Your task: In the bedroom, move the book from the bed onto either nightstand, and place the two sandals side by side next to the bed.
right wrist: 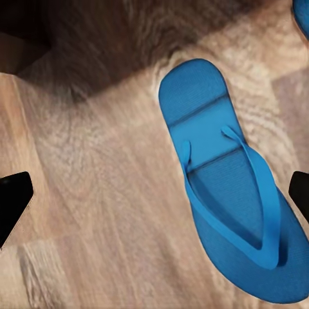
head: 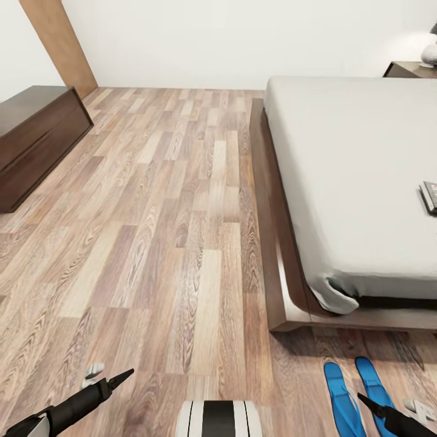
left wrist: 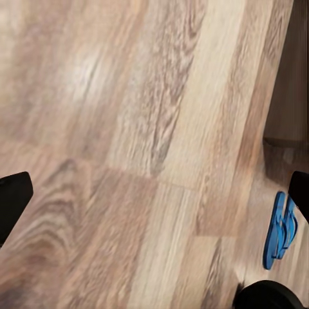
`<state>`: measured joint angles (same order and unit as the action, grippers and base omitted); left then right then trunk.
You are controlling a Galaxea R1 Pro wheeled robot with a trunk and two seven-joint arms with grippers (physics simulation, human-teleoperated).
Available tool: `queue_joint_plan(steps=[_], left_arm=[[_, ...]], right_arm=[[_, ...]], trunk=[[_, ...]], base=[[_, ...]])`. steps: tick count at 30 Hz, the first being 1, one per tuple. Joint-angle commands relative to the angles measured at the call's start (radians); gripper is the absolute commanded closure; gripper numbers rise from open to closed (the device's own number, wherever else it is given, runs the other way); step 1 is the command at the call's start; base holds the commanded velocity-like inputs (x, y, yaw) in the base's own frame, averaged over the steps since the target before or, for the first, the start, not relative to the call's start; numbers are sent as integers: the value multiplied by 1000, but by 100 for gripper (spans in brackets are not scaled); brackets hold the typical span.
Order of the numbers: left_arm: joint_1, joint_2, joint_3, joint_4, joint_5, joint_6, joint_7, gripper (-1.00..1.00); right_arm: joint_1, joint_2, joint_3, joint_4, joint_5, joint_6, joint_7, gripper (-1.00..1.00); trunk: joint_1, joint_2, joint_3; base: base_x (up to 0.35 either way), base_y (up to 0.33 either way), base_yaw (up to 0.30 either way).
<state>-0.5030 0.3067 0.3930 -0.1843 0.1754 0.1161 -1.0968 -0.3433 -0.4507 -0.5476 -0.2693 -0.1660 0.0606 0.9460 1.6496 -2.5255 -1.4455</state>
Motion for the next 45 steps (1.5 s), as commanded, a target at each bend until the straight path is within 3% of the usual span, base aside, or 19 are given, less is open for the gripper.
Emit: queue_joint_plan(steps=[1, 45], left_arm=[[0, 0, -4, 0, 9, 10, -3, -100], [0, 0, -5, 1, 9, 10, 5, -100]], right_arm=[[0, 0, 0, 1, -7, 6, 4, -100], [0, 0, 0, 1, -7, 7, 3, -100]], trunk=[[-1, 0, 3], [-20, 10, 174]], base=[[0, 0, 0], [0, 0, 0]])
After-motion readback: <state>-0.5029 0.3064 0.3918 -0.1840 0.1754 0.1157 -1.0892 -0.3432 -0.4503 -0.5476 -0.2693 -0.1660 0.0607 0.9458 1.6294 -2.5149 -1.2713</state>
